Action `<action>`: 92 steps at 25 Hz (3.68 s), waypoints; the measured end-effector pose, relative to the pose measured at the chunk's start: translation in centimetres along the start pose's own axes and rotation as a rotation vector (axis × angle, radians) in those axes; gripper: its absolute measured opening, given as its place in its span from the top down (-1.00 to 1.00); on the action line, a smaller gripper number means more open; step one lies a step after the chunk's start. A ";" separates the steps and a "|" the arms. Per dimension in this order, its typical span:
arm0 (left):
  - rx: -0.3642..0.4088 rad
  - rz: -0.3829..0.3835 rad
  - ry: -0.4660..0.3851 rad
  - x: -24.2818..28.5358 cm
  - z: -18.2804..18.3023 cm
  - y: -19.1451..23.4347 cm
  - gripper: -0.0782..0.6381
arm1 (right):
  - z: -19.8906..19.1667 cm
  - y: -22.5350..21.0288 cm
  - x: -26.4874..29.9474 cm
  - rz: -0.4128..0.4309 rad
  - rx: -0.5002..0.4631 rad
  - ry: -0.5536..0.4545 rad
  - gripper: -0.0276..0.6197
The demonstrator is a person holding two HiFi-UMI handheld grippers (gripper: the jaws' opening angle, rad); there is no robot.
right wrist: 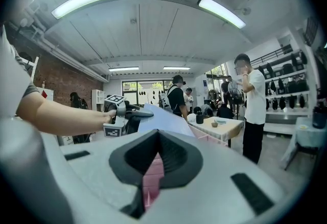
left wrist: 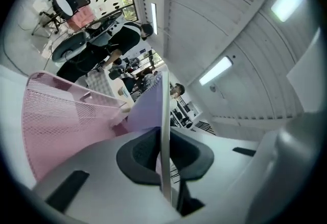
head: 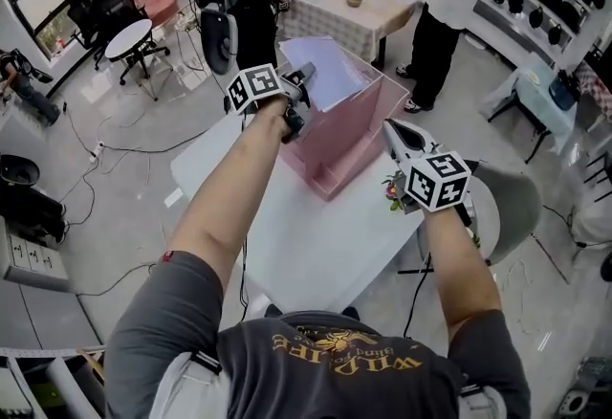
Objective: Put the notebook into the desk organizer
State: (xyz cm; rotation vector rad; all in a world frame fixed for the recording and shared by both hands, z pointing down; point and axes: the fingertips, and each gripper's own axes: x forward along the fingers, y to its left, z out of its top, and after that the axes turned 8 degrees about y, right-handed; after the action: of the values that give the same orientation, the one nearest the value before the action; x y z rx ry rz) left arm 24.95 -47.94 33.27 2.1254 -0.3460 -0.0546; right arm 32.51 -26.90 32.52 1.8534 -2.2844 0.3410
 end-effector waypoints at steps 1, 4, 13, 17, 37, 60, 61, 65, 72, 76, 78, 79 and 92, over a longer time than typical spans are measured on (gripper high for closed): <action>-0.009 0.026 0.008 -0.1 -0.3 1.1 0.70 | -0.1 -0.1 0.1 0.001 0.000 0.001 0.91; -0.030 0.101 0.031 -0.4 -1.4 4.1 0.70 | -0.3 -0.3 0.5 0.004 0.002 0.007 0.91; 0.083 0.494 0.175 -1.9 -3.1 10.6 0.58 | -0.9 0.5 1.6 0.025 0.001 0.020 0.91; 0.278 0.649 0.245 -2.3 -3.6 11.6 0.43 | -1.1 0.8 1.8 0.030 -0.004 0.024 0.91; 0.862 0.973 0.251 -4.8 -0.8 12.4 -0.43 | -1.9 0.7 0.7 0.021 0.002 0.034 0.91; 0.865 0.127 -0.086 -20.4 -8.6 -10.3 0.39 | 3.1 7.0 -5.6 0.031 -0.069 -0.077 0.91; 0.865 0.118 -0.091 -21.2 -9.6 -10.6 0.46 | 2.8 7.4 -6.1 0.034 -0.069 -0.080 0.91; 0.876 0.145 -0.098 -24.1 -13.7 -10.5 0.73 | 0.8 9.0 -8.3 0.050 -0.046 -0.077 0.91; 0.765 0.173 -0.099 -28.1 -18.2 -8.7 0.78 | -3.8 10.5 -10.4 0.074 0.013 -0.048 0.91; 0.755 0.215 -0.068 -29.2 -20.2 -6.9 0.78 | -6.4 11.2 -10.7 0.086 0.028 -0.010 0.91; 0.756 0.223 -0.058 -29.5 -21.0 -6.5 0.78 | -7.6 11.6 -10.6 0.090 0.027 0.011 0.91; 0.757 0.226 -0.052 -29.6 -21.4 -6.3 0.78 | -8.2 11.8 -10.5 0.092 0.026 0.021 0.91; 0.774 0.223 -0.022 -29.7 -22.8 -5.9 0.78 | -10.2 12.7 -9.7 0.111 0.036 0.062 0.92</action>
State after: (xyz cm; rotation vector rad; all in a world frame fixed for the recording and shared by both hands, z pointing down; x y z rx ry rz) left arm 1.72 -18.38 38.07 2.8286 -0.6997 0.2201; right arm 22.08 -12.38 38.79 1.7106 -2.3597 0.4521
